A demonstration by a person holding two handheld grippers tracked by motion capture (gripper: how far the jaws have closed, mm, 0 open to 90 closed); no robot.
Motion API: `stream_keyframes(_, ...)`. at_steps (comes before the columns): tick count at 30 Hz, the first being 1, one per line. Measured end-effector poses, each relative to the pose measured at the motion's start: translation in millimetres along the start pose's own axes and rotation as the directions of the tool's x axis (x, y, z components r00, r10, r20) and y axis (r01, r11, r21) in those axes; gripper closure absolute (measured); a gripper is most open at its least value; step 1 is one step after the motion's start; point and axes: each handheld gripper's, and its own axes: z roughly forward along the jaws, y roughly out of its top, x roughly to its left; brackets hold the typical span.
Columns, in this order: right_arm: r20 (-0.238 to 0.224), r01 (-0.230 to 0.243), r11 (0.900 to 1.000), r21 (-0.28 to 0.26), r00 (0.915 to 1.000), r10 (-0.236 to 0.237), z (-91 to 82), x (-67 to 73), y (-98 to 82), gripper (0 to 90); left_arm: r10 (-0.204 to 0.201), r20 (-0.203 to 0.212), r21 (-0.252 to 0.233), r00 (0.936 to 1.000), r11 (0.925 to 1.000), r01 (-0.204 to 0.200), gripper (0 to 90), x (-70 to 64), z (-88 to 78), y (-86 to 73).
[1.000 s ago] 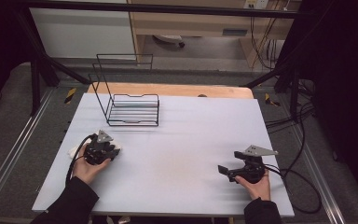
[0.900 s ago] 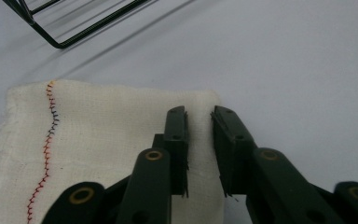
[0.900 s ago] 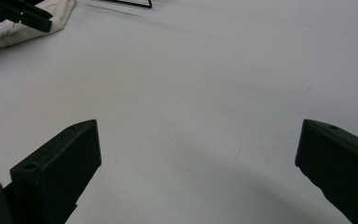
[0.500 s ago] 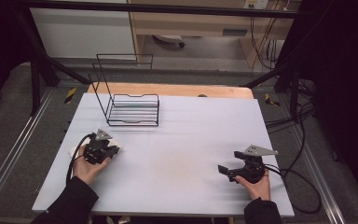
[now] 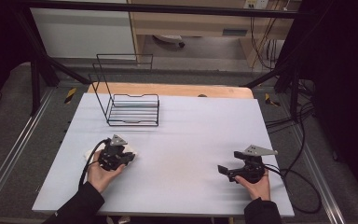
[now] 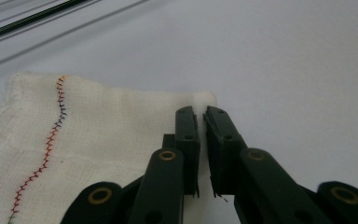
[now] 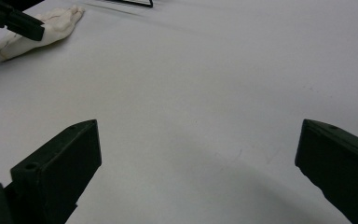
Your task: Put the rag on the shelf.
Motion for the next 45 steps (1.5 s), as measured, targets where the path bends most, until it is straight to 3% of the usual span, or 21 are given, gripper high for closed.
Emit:
stream_keyframes(2,-0.001,-0.002,1.0,0.002,1.0,0.002,0.2,0.3,-0.1,0.9,0.009,0.0,0.004,1.0,1.0,-0.009,82.5,0.3,0.8,-0.2)
stream_keyframes(4,0.0,0.007,1.0,0.003,1.0,-0.007,0.7,0.5,0.1,0.9,0.009,0.03,-0.006,0.9995,0.9999,-0.009,79.9,5.2,-1.0,-1.4)
stream_keyframes(7,-0.001,0.009,1.0,0.003,1.0,-0.009,1.3,1.2,0.4,0.9,0.026,0.027,-0.018,0.9993,0.9995,-0.026,68.0,10.1,-7.3,-0.7)
stream_keyframes(11,-0.002,0.011,1.0,0.01,0.9999,-0.011,2.6,3.6,0.9,0.9,0.027,-0.006,-0.068,0.9996,0.9973,-0.027,52.9,32.5,-29.9,-3.5)
stream_keyframes(12,-0.001,0.019,1.0,0.008,0.9998,-0.019,2.9,3.5,1.0,0.9,0.027,-0.006,-0.068,0.9996,0.9973,-0.027,49.0,32.5,-29.9,-3.5)
stream_keyframes(13,0.0,0.014,1.0,0.009,0.9999,-0.014,3.0,4.1,1.1,0.9,0.019,-0.013,-0.082,0.9997,0.9964,-0.02,45.0,45.1,-37.7,-6.3)
stream_keyframes(15,0.003,0.01,1.0,0.007,0.9999,-0.01,3.7,4.5,1.2,0.9,0.017,-0.019,-0.085,0.9997,0.9962,-0.018,37.5,51.5,-40.9,-8.1)
stream_keyframes(17,0.011,0.015,1.0,0.013,0.9998,-0.015,4.0,5.5,1.7,0.9,-0.005,-0.04,-0.078,0.9992,0.9969,0.002,32.3,72.2,-49.6,-16.0)
stream_keyframes(18,0.011,0.015,1.0,0.013,0.9998,-0.015,4.0,5.5,1.7,0.9,-0.005,-0.04,-0.078,0.9992,0.9969,0.002,31.4,72.2,-49.6,-16.0)
stream_keyframes(19,0.014,0.01,1.0,0.014,0.9998,-0.011,4.9,7.2,2.3,1.0,-0.042,-0.04,-0.078,0.9984,0.9962,0.038,31.0,85.7,-54.6,-23.7)
stream_keyframes(21,0.019,0.012,1.0,0.016,0.9997,-0.013,6.2,8.9,3.4,1.0,-0.07,-0.041,-0.076,0.9967,0.9949,0.067,30.9,98.7,-58.2,-32.6)
stream_keyframes(22,0.021,0.014,1.0,0.016,0.9997,-0.014,7.2,10.4,4.3,1.0,-0.079,-0.062,-0.067,0.995,0.9949,0.075,31.0,104.3,-59.4,-37.1)
stream_keyframes(26,0.014,0.02,1.0,0.016,0.9997,-0.021,12.8,19.1,10.0,1.7,-0.129,-0.079,-0.059,0.9885,0.9905,0.124,35.7,122.6,-58.1,-51.9)
stream_keyframes(29,0.013,0.033,0.999,0.023,0.9994,-0.033,19.9,27.4,15.8,2.2,-0.141,-0.087,-0.038,0.9862,0.9897,0.138,40.1,131.7,-52.3,-56.6)
stream_keyframes(32,0.011,0.04,0.999,0.033,0.9991,-0.04,29.5,38.6,21.9,2.6,-0.132,-0.086,-0.02,0.9875,0.9913,0.131,42.7,134.1,-47.1,-58.3)
stream_keyframes(37,-0.009,0.063,0.997,0.04,0.998,-0.062,44.8,56.6,31.3,3.7,-0.113,-0.042,-0.023,0.9927,0.9934,0.112,49.3,133.9,-43.2,-60.1)
stream_keyframes(45,-0.054,0.114,0.991,0.067,0.9924,-0.11,92.3,106.5,54.7,9.7,-0.103,-0.007,-0.008,0.9947,0.9947,0.103,60.0,130.7,-44.4,-60.5)
